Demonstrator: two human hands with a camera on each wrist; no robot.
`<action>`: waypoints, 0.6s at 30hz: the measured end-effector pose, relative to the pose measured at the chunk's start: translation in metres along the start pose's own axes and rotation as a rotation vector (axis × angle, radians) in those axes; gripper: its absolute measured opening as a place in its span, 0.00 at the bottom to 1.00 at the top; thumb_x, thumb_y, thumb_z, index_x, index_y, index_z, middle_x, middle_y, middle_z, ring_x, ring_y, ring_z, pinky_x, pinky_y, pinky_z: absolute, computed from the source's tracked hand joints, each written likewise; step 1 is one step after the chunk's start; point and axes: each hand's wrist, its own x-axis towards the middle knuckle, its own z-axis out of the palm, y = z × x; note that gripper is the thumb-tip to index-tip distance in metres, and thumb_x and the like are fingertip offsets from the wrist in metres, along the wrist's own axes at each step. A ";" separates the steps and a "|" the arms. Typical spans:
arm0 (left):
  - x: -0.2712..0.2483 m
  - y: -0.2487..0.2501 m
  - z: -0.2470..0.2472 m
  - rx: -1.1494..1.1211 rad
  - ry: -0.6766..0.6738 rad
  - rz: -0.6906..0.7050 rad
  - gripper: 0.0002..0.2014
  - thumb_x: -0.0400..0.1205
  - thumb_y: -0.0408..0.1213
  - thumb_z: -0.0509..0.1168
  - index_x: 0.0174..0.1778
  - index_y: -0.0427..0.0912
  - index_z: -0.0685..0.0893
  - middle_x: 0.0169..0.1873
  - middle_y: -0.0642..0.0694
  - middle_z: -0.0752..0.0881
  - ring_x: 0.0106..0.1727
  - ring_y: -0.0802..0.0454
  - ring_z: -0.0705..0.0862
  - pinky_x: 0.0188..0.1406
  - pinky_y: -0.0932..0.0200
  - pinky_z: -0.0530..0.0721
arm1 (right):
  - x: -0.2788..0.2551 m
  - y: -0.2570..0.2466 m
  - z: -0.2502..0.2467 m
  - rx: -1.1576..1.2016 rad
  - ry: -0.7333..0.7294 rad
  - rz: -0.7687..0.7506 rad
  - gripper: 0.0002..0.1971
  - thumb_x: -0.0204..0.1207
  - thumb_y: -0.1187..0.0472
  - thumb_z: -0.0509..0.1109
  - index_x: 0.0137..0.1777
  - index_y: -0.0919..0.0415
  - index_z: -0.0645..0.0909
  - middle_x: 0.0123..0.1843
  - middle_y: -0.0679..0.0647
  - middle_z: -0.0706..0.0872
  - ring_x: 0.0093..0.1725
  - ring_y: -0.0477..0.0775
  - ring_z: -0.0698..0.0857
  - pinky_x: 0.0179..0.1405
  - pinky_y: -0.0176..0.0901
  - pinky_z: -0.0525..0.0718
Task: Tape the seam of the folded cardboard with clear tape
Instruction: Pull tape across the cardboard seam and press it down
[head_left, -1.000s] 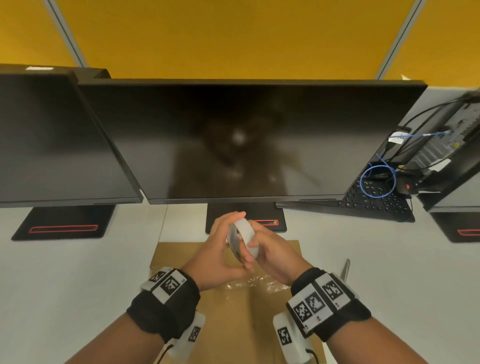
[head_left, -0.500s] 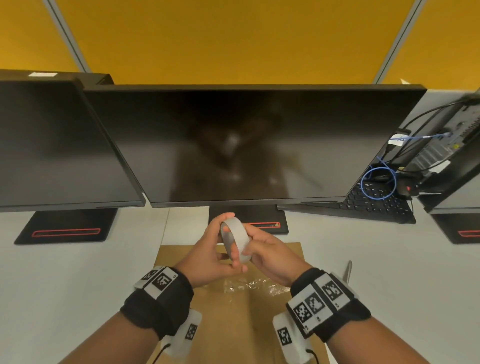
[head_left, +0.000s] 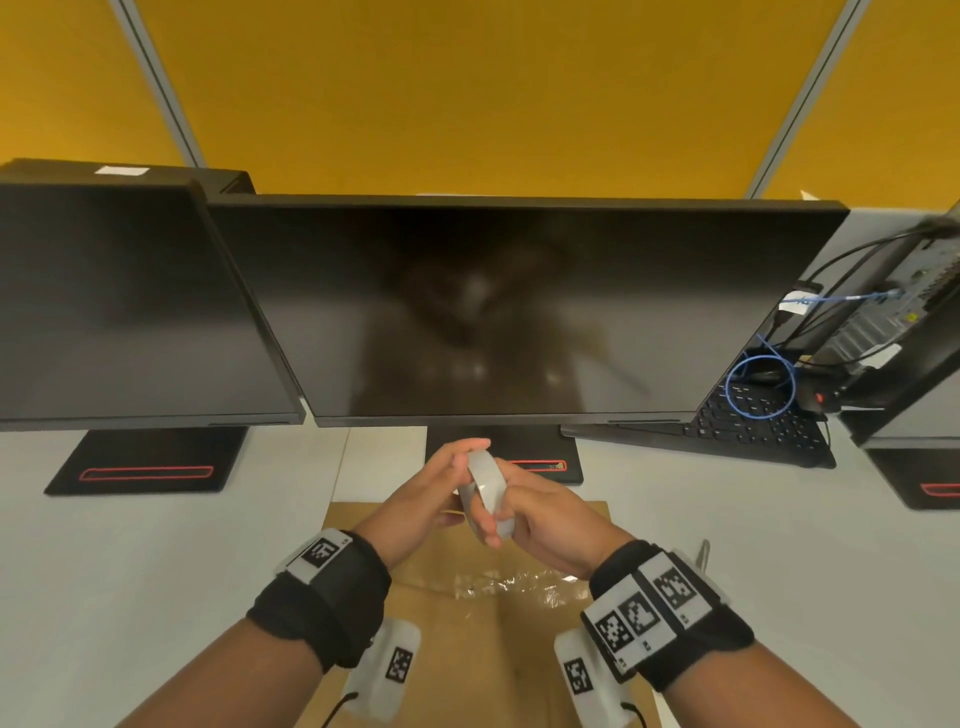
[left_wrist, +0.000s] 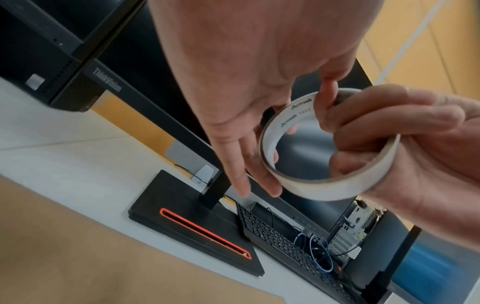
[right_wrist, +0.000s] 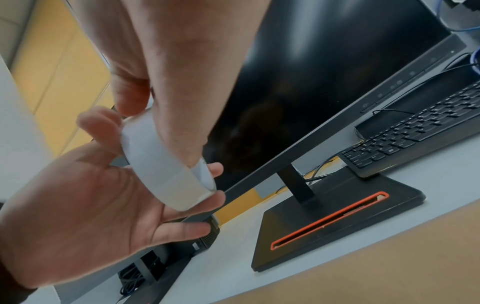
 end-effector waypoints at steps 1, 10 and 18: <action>0.000 0.001 0.000 0.021 0.003 -0.003 0.19 0.79 0.64 0.48 0.62 0.68 0.73 0.60 0.47 0.82 0.61 0.48 0.84 0.66 0.51 0.81 | 0.000 -0.001 0.001 -0.033 -0.003 0.000 0.17 0.70 0.69 0.54 0.46 0.53 0.83 0.33 0.60 0.76 0.37 0.51 0.78 0.55 0.47 0.71; 0.003 0.014 0.007 0.014 0.086 -0.025 0.13 0.88 0.48 0.46 0.58 0.45 0.71 0.21 0.48 0.81 0.35 0.46 0.88 0.53 0.49 0.86 | 0.005 0.003 0.007 -0.059 0.084 0.007 0.12 0.70 0.62 0.55 0.48 0.59 0.79 0.29 0.62 0.75 0.31 0.52 0.77 0.50 0.50 0.74; 0.005 0.022 0.011 0.011 0.070 -0.082 0.14 0.88 0.48 0.46 0.56 0.46 0.73 0.27 0.37 0.82 0.35 0.48 0.88 0.48 0.52 0.87 | 0.001 0.003 0.003 -0.083 0.029 -0.003 0.16 0.69 0.67 0.54 0.54 0.62 0.76 0.33 0.61 0.78 0.38 0.53 0.79 0.60 0.54 0.73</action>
